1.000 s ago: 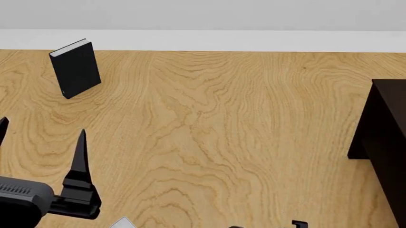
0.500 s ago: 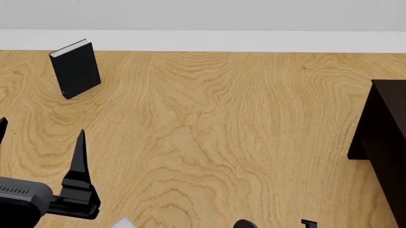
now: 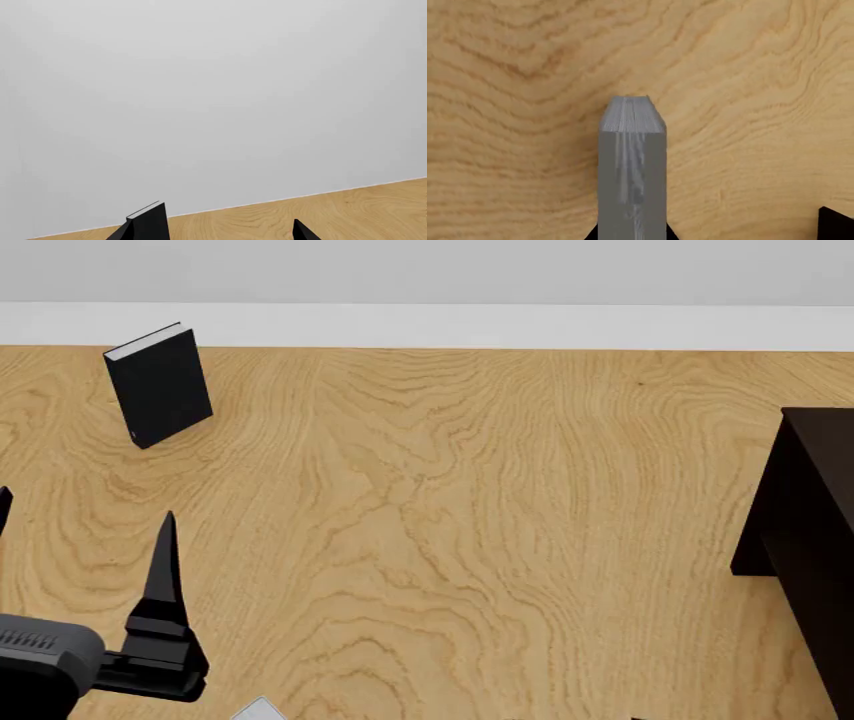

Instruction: Pick up the book on the right and place it on the cabinet shelf.

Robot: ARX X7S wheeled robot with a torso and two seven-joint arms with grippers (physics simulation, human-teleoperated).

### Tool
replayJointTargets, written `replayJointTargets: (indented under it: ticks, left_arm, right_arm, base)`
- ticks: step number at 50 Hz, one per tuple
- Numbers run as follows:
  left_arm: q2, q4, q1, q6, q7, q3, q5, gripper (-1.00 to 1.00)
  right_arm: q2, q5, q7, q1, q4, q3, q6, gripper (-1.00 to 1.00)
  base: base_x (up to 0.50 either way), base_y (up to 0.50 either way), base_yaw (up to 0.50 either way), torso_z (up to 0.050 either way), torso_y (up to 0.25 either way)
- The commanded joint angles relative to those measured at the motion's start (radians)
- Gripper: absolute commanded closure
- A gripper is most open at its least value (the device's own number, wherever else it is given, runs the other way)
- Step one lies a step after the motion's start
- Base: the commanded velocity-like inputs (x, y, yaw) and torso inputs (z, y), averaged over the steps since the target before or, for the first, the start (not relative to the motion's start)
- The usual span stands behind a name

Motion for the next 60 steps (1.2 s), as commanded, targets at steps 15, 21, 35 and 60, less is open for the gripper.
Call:
replayJointTargets:
  ticks: [15, 21, 35, 60]
  left_arm:
    - [-0.010, 0.011, 0.013, 0.014, -0.007, -0.015, -0.020, -1.00]
    - [-0.011, 0.011, 0.014, 0.016, -0.011, -0.018, -0.022, -1.00]
    - [-0.017, 0.008, 0.014, 0.014, -0.022, -0.014, -0.018, -1.00]
    - [-0.024, -0.001, 0.020, 0.030, -0.019, -0.019, -0.038, -1.00]
  right_arm:
    - [0.004, -0.068, 0.080, 0.035, -0.099, 0.119, 0.038, 1.00]
    - [0.008, -0.068, 0.097, 0.044, -0.106, 0.135, 0.036, 1.00]
    - [0.005, -0.090, 0.135, 0.052, -0.093, 0.160, 0.016, 1.00]
    - [-0.028, -0.065, 0.275, 0.005, 0.008, 0.263, 0.022, 1.00]
  base:
    - [0.00, 0.00, 0.00, 0.000, 0.000]
    - [0.00, 0.00, 0.00, 0.000, 0.000]
    - [0.00, 0.00, 0.00, 0.000, 0.000]
    - [0.00, 0.00, 0.00, 0.000, 0.001]
